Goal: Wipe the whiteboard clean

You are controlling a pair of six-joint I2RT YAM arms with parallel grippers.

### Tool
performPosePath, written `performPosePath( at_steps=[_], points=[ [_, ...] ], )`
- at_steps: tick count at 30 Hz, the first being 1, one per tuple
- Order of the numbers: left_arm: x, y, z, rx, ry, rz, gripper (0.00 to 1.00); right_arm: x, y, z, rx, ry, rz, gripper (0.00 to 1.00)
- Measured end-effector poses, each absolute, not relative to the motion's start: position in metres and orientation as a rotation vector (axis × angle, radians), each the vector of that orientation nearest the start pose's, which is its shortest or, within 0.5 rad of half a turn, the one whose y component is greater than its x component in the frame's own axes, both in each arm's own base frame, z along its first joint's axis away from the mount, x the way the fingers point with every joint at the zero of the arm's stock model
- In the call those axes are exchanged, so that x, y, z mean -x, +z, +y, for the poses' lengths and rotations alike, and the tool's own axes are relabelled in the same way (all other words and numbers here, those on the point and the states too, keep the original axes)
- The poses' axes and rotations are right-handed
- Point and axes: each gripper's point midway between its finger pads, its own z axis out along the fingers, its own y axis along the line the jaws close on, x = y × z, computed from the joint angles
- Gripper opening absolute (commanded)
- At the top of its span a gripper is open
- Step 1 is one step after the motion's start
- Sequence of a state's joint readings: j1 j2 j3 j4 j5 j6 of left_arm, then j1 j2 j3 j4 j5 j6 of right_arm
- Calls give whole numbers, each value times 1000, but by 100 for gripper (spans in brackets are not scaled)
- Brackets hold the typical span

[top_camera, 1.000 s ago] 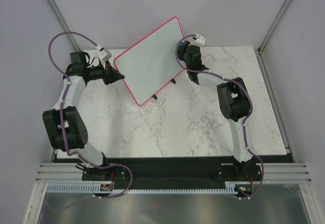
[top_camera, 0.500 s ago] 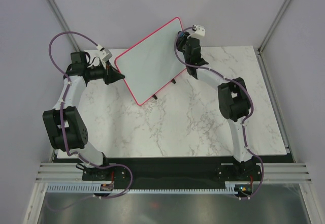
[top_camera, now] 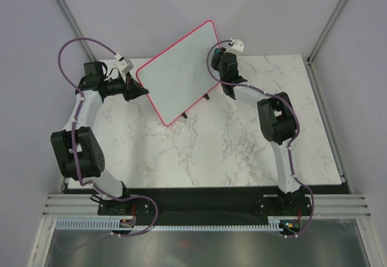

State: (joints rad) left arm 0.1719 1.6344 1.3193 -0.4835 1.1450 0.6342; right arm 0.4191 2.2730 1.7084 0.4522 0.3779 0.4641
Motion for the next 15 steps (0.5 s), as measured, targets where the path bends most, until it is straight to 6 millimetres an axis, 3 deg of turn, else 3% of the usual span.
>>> performPosePath(
  at_steps=[8,15],
  points=[
    [-402,214,-82,-920,-819,1726,2,-632,172,223,-330,322,1657,0],
    [-402,214,-83,-925,-823,1719,2,-637,192,225,-331,340,1623,0]
  ],
)
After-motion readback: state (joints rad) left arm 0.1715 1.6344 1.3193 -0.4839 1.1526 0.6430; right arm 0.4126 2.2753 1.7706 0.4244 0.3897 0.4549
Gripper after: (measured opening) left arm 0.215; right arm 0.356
